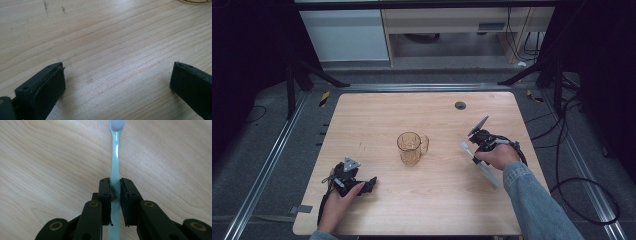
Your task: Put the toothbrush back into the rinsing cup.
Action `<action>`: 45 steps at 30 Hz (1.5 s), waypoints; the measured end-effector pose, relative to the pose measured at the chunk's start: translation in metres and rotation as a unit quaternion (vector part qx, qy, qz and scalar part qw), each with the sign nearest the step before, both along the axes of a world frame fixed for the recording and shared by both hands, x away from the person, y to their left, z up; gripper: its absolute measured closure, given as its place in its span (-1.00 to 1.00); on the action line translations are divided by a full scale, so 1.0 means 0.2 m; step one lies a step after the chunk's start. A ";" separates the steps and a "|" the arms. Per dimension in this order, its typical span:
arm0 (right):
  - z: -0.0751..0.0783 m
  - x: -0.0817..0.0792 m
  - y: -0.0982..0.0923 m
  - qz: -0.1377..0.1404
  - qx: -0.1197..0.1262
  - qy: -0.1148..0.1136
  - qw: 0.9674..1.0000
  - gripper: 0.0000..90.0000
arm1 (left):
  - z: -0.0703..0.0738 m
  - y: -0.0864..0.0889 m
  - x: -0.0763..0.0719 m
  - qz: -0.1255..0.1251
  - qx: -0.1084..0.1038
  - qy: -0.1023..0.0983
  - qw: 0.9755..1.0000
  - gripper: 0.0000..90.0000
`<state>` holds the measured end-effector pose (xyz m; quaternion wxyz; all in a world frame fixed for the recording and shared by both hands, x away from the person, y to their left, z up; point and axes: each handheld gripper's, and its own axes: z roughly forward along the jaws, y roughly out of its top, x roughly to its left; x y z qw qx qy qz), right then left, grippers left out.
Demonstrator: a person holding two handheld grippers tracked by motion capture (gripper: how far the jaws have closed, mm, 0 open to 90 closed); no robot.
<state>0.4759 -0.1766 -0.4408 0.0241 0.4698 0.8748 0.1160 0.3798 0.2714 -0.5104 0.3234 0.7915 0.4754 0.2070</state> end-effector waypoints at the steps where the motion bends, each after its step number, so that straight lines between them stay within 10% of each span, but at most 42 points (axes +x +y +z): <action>1: 0.02 0.00 0.00 0.004 0.009 -0.010 1.000 0.76 | 0.00 0.00 0.00 0.000 0.000 0.000 1.000 -1.00; 22: 0.23 -0.05 0.07 0.003 0.124 -0.093 0.988 0.76 | 0.00 0.00 0.00 0.000 0.000 0.000 1.000 -1.00; 34: 0.26 -0.06 0.12 0.009 0.143 -0.121 0.982 0.76 | 0.00 0.00 0.00 0.000 0.000 0.000 1.000 -1.00; 45: 0.30 -0.08 0.15 0.012 0.180 -0.168 0.969 0.76 | 0.00 0.00 0.00 0.000 0.000 0.000 1.000 -1.00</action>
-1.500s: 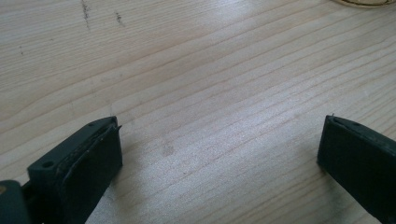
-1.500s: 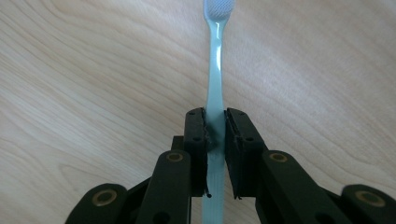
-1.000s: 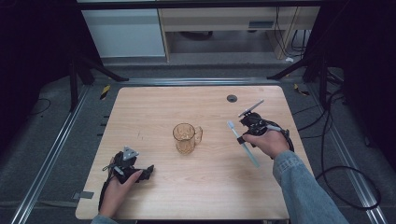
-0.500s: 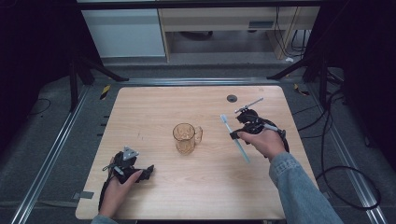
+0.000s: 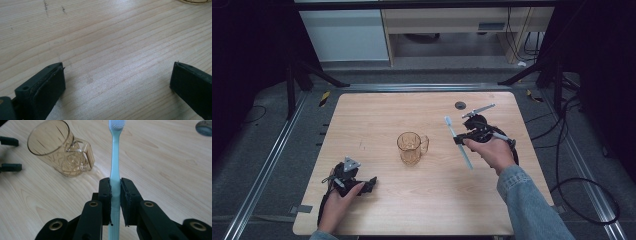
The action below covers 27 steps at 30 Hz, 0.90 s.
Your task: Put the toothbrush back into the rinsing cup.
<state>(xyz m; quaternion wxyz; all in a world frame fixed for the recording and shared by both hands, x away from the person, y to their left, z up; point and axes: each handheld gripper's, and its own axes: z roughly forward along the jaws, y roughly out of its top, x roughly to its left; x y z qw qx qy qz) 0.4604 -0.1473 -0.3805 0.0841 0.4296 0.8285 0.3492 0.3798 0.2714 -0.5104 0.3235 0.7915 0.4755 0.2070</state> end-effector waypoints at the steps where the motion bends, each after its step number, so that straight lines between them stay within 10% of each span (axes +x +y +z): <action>1: 0.01 0.00 0.00 0.000 0.003 -0.004 1.000 0.76 | 0.00 0.00 0.00 0.000 0.000 0.000 1.000 -1.00; 27: 0.08 -0.04 0.09 -0.008 0.100 -0.123 0.987 0.76 | 0.00 0.00 0.00 0.000 0.000 0.000 1.000 -1.00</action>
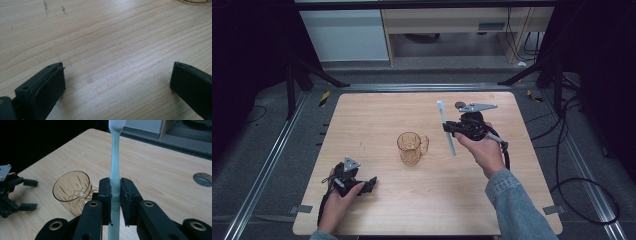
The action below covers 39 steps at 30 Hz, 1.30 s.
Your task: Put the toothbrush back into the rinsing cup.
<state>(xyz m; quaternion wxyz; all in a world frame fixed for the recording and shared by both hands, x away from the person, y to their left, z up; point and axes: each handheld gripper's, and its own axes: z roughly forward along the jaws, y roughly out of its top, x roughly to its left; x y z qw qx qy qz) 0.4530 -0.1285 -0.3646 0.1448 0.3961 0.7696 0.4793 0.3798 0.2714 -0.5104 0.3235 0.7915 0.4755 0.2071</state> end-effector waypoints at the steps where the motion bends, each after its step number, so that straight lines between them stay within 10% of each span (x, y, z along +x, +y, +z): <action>1: 0.00 0.00 0.00 0.000 0.003 -0.003 1.000 0.76 | 0.00 0.00 0.00 0.000 0.000 0.000 1.000 -1.00; 20: -0.02 -0.01 0.05 -0.018 0.062 -0.070 0.995 0.76 | 0.00 0.00 0.00 0.000 0.000 0.000 1.000 -1.00; 39: -0.05 -0.01 0.15 -0.024 0.124 -0.143 0.982 0.76 | 0.00 0.00 0.00 0.000 0.000 0.000 1.000 -1.00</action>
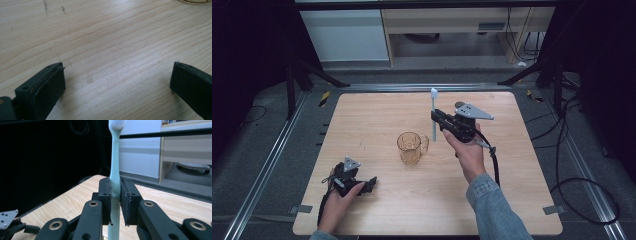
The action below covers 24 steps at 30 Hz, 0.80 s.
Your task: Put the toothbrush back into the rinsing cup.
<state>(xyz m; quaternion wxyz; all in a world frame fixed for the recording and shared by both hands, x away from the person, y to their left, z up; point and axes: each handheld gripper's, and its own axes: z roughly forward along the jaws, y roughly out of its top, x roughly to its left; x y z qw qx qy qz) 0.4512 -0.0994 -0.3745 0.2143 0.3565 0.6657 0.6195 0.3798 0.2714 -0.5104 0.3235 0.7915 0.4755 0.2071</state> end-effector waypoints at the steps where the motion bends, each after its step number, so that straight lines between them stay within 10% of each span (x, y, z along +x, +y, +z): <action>1: 0.00 0.00 0.01 -0.001 0.002 -0.001 1.000 0.76 | 0.00 0.00 0.00 0.000 0.000 0.000 1.000 -1.00; 24: -0.08 0.06 0.08 -0.005 0.030 -0.047 0.998 0.76 | 0.00 0.00 0.00 0.000 0.000 0.000 1.000 -1.00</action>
